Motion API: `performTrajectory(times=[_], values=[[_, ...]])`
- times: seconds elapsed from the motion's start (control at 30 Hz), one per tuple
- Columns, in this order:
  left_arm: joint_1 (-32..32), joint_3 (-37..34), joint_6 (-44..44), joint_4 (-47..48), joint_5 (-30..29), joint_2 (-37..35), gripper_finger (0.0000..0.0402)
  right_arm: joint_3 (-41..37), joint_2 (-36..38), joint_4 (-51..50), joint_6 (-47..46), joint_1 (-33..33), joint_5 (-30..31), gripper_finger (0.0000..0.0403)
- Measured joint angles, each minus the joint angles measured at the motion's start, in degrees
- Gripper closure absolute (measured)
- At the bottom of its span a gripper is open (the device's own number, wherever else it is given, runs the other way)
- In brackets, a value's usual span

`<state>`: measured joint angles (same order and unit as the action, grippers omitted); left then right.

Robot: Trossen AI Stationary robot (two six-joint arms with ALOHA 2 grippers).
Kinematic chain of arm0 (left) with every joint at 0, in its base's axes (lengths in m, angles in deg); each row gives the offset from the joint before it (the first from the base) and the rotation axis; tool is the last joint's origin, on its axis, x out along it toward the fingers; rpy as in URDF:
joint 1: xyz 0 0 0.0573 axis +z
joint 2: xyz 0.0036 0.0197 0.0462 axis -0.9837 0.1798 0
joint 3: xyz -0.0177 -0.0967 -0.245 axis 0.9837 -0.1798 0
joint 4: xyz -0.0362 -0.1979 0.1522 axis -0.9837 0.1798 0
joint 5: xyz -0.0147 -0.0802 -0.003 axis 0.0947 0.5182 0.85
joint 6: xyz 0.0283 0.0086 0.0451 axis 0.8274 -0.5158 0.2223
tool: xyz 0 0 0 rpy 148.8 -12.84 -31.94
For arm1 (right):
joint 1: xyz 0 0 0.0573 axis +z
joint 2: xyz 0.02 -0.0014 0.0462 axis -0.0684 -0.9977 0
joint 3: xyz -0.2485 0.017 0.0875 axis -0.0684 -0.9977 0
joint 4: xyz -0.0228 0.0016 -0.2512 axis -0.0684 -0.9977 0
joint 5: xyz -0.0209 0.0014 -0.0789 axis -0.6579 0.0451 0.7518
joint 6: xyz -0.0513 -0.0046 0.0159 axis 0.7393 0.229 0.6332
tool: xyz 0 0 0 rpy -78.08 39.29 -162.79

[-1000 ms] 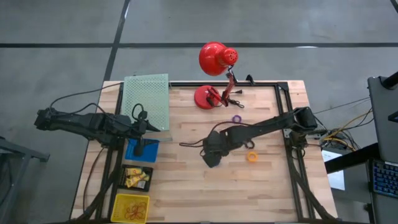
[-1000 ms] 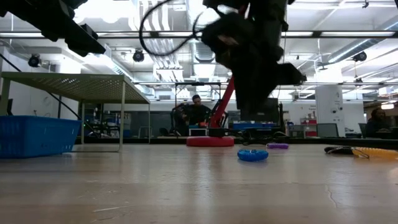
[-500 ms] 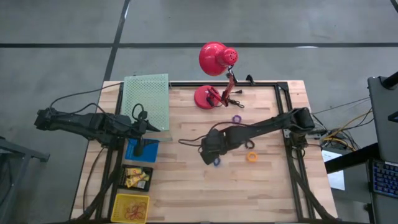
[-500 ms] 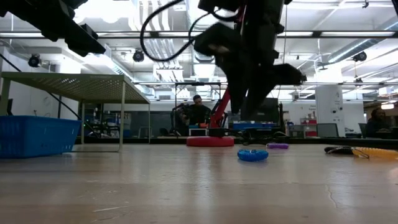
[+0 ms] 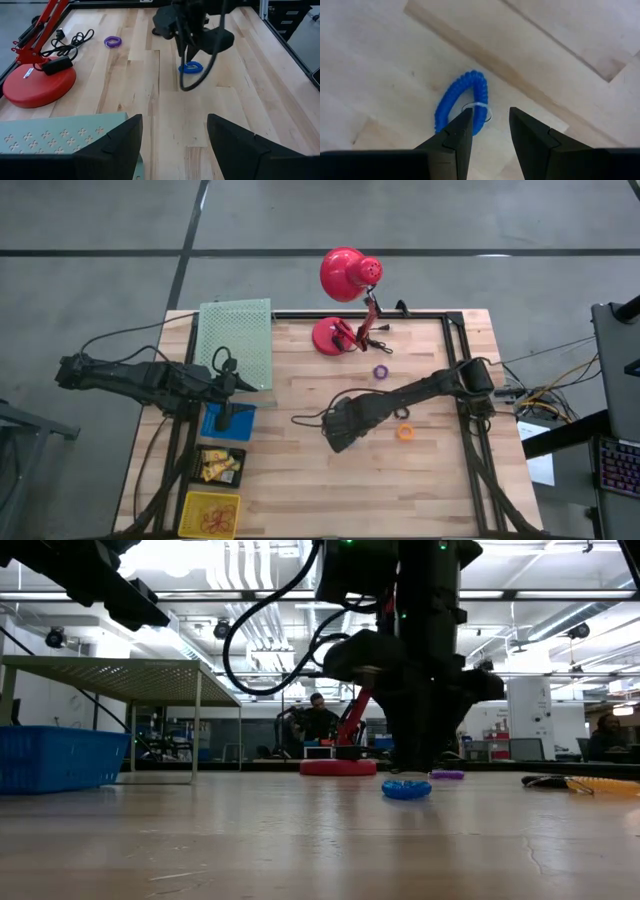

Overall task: Pick & Place Office Desk Supplies
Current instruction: Put the blue spring rubber band into the blue bin

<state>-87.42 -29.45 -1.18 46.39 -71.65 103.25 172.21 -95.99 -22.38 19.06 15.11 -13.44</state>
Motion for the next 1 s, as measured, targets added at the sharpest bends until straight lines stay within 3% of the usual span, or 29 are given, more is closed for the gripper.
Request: performTrajectory(times=[0.8,1.0], values=[[0.0,0.0,0.0,0.0,0.0,0.0,0.0171,-6.4,0.1,9.9,-1.4,0.9,0.3,0.0280],[0.0,0.0,0.0,0.0,0.0,0.0,0.0171,-6.3,0.1,9.5,-1.4,0.9,0.1,0.0300]])
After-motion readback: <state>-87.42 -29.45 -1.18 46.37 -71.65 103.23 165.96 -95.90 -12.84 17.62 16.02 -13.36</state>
